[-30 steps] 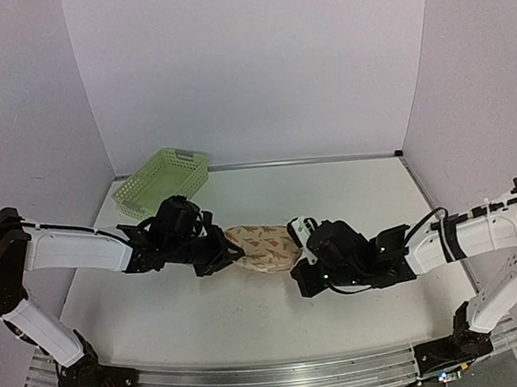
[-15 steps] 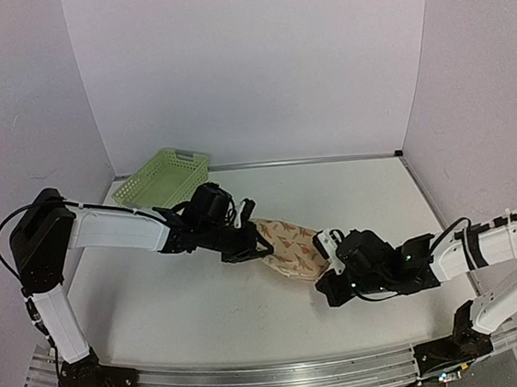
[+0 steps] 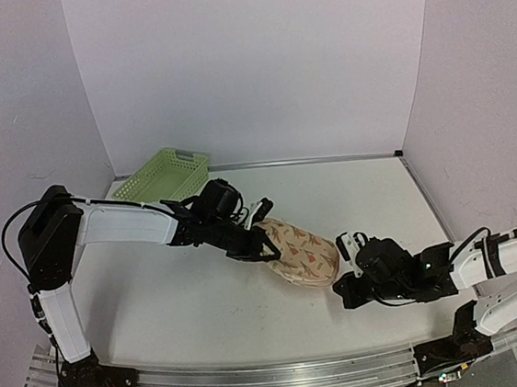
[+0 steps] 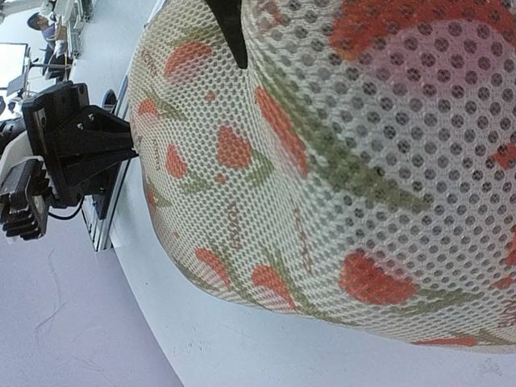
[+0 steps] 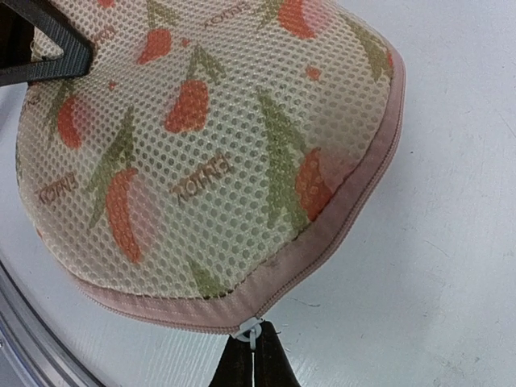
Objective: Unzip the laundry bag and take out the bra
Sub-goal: Unzip the zipper of the laundry bag, then place the laundry bag at the center of the board, then adjust the laundry bag at the center of the board.
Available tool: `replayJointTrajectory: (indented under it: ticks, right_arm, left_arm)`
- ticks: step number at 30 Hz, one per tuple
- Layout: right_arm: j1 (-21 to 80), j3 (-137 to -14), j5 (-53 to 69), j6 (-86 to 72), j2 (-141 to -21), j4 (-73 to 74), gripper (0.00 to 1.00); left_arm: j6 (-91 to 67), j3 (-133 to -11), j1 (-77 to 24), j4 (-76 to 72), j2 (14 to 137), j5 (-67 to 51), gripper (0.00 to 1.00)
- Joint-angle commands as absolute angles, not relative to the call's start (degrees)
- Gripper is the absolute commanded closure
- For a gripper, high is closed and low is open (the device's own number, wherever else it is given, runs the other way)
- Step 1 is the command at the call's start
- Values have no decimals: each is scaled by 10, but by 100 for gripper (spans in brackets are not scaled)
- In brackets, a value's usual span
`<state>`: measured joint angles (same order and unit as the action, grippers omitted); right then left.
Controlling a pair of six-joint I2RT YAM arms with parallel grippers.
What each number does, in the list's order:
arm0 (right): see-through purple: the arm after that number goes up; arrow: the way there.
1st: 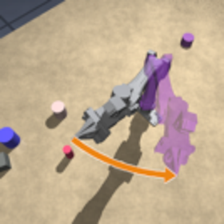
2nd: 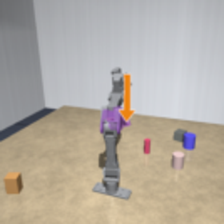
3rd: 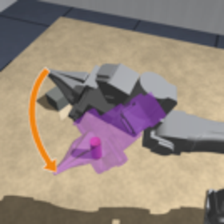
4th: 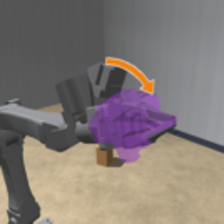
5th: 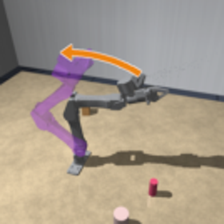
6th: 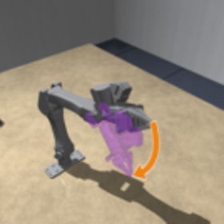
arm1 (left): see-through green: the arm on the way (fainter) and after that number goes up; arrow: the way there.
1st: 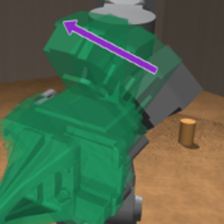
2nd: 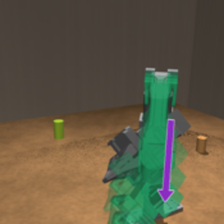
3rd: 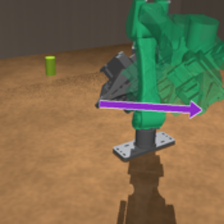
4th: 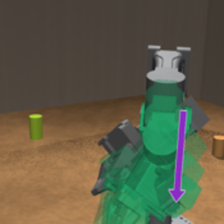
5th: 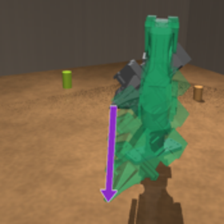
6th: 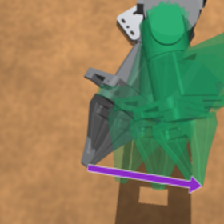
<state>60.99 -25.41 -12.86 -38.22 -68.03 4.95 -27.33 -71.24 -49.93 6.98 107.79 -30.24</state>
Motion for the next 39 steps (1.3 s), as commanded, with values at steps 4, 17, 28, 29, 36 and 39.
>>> replayJointTrajectory:
  ticks: [4, 17, 28, 29, 36, 39]
  right_arm:
    - [605, -240, -98, -391, -664, 64, 100]
    - [623, -318, -112, -459, -793, 9, 100]
    - [627, -447, -71, -469, -907, -19, 100]
    - [629, -459, -66, -467, -916, -23, 100]
    - [638, -536, -41, -460, -971, -32, 100]
    - [640, -557, -39, -459, -981, -34, 100]
  left_arm:
    - [-202, -752, -467, 94, 1092, -303, 100]
    - [-238, -728, -437, 128, 1043, -257, 43]
    - [-361, -616, -429, 144, 913, -254, 25]
    - [-377, -603, -429, 140, 905, -256, 25]
    - [-544, -482, -429, 12, 863, -303, 23]
    - [-616, -428, -429, -59, 860, -309, 22]
